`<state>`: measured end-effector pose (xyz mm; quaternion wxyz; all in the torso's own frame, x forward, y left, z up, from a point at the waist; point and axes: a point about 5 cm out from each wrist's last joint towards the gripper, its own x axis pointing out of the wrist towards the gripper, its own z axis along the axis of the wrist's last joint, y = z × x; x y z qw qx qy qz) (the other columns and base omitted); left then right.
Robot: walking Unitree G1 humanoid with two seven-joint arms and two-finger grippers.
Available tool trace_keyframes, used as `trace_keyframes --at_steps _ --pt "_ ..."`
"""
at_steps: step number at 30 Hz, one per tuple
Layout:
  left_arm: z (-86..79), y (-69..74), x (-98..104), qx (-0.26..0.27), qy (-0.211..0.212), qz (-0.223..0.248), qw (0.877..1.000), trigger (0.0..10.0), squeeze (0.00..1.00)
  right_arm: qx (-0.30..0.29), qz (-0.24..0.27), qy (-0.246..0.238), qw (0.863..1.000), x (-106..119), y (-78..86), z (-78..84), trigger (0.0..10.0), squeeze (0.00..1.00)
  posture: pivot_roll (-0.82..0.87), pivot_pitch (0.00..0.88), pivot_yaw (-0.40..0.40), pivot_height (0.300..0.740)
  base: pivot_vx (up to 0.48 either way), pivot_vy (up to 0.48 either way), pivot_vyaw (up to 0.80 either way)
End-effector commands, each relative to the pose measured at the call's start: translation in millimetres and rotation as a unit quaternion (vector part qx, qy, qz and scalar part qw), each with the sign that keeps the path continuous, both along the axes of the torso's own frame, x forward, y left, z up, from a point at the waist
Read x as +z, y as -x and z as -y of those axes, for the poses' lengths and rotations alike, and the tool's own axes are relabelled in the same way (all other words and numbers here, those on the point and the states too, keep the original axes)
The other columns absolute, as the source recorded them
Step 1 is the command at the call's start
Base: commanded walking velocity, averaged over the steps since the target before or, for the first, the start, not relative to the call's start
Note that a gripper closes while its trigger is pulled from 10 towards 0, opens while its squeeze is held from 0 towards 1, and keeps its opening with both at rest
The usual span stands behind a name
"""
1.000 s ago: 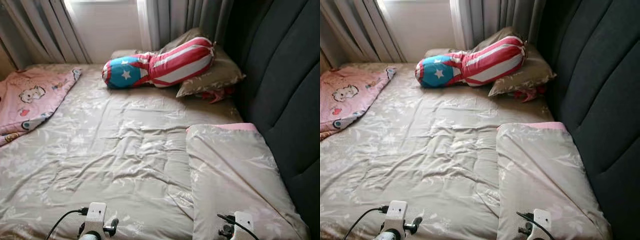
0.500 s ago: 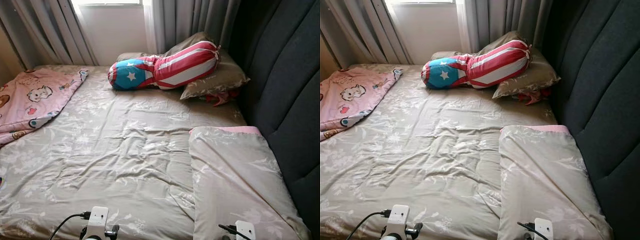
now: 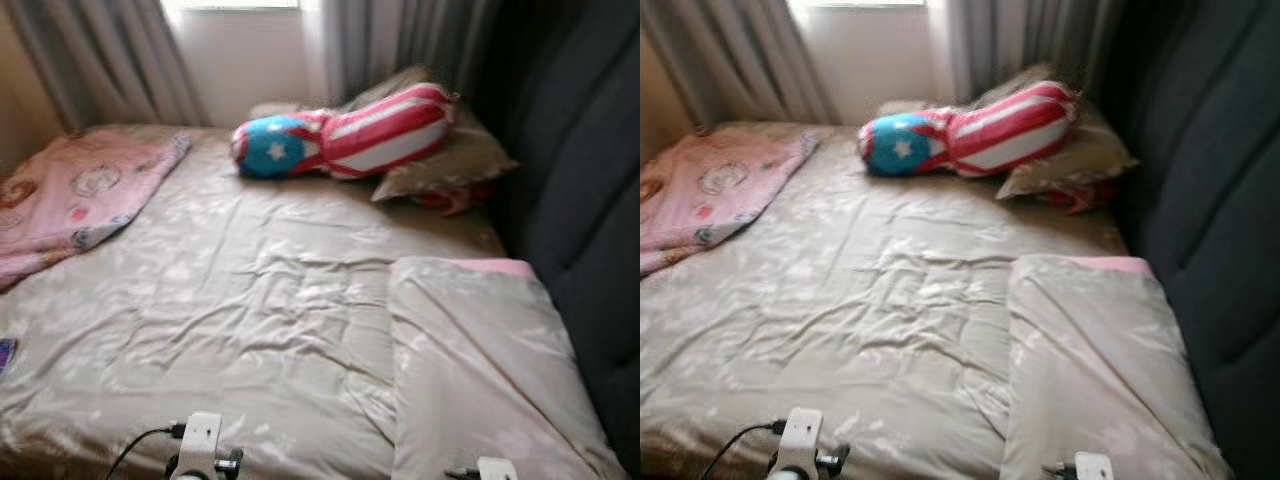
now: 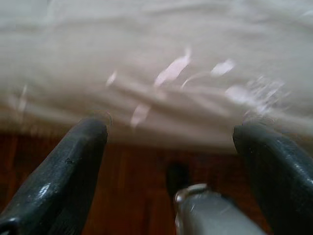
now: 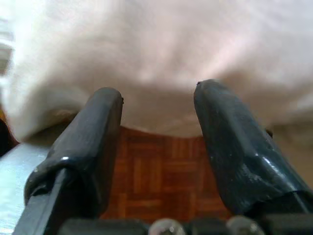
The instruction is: Clean up the room
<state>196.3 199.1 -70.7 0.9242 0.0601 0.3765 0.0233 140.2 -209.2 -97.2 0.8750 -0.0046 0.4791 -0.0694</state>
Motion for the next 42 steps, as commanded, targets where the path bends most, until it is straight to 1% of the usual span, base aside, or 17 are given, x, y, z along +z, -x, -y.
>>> trace_keyframes --at_steps 1,6,8,11,14,20,32,42 --pt "-7.6 9.6 -4.2 0.008 -0.011 -0.017 1.0 10.0 0.0 0.0 0.005 -0.008 1.0 0.2 -3.0 -5.8 10.0 0.0 -0.07 0.0 -0.003 0.74 0.0 0.0 0.8" --pt "-9.3 10.1 -3.9 0.007 -0.012 -0.015 1.0 10.0 0.0 -0.001 0.002 -0.013 1.0 -0.8 -3.1 -11.2 10.0 0.0 -0.07 0.0 0.002 0.74 0.0 0.0 0.8" --pt "-9.4 9.6 -3.7 0.007 -0.012 -0.016 1.0 10.0 0.0 -0.016 0.0 -0.018 1.0 -1.5 -2.8 -13.6 10.0 0.0 -0.08 0.0 0.007 0.74 0.0 0.0 0.0" --pt "-9.0 8.5 -3.3 0.006 -0.012 -0.015 1.0 10.0 0.0 -0.019 -0.001 -0.019 1.0 -1.7 -3.1 -15.2 10.0 0.0 -0.08 0.0 0.008 0.74 0.0 0.0 0.0" --pt "-8.6 5.7 -2.0 0.001 -0.013 -0.013 1.0 10.0 0.0 -0.021 0.003 -0.024 0.999 -1.3 -4.6 -17.0 10.0 0.0 -0.07 0.0 0.007 0.74 0.0 0.48 0.0" --pt "-9.6 2.3 -0.2 0.002 -0.014 -0.01 1.0 10.0 0.0 -0.024 0.009 -0.024 0.999 0.3 -8.3 -15.0 10.0 0.0 -0.06 0.0 0.0 0.74 0.0 0.48 0.0" --pt "-11.2 -0.2 1.2 0.009 -0.015 -0.008 1.0 10.0 0.0 -0.03 0.012 -0.019 0.999 2.5 -11.2 -7.2 10.0 0.0 -0.06 0.04 -0.004 0.74 0.0 0.48 0.0" --pt "-12.7 -0.2 1.5 0.009 -0.015 -0.008 1.0 10.0 0.0 -0.032 0.019 -0.021 0.999 4.6 -17.6 -9.5 10.0 0.0 -0.06 0.055 -0.001 0.74 0.0 0.48 0.0"
